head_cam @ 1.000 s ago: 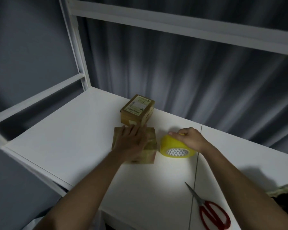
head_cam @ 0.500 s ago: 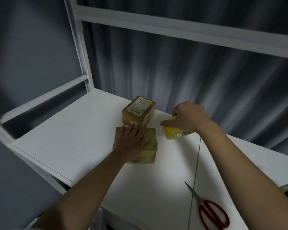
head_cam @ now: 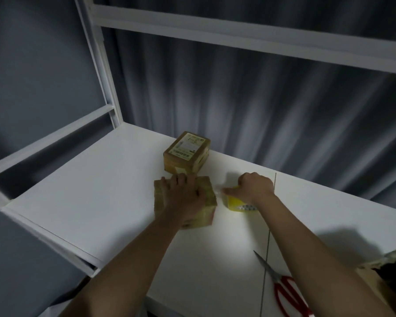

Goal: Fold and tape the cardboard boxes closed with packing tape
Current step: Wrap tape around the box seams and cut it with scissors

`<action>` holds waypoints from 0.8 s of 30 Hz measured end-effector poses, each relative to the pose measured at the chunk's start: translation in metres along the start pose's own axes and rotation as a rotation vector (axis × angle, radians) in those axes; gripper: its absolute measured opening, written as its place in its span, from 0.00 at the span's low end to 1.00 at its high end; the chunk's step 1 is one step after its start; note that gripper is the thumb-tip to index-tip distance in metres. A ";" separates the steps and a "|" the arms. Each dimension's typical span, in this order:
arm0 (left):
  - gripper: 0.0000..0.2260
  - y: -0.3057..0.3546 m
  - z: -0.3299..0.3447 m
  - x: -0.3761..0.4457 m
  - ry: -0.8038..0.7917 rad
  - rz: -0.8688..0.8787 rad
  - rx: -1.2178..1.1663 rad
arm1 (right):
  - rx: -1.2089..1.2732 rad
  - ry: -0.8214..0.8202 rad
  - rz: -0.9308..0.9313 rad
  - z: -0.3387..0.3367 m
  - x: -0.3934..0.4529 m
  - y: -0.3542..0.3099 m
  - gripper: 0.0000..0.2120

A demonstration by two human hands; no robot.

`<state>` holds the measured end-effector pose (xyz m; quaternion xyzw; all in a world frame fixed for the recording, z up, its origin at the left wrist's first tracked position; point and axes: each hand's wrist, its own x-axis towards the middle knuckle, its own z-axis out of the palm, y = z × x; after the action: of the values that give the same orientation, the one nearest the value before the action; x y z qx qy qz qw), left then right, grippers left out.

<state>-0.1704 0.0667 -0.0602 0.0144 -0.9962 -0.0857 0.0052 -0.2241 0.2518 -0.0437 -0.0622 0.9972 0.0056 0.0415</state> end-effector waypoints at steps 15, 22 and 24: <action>0.25 -0.004 0.001 0.013 -0.122 0.068 0.051 | 0.399 -0.268 0.006 0.000 -0.036 0.050 0.25; 0.38 -0.011 -0.020 -0.014 -0.188 0.160 0.016 | 0.532 -0.177 -0.123 0.020 -0.064 0.048 0.23; 0.35 -0.008 -0.010 -0.027 0.070 0.215 0.059 | 0.433 -0.093 -0.139 0.019 -0.075 0.045 0.22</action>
<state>-0.1430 0.0578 -0.0524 -0.0894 -0.9933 -0.0549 0.0489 -0.1540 0.3057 -0.0561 -0.1200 0.9655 -0.2084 0.0999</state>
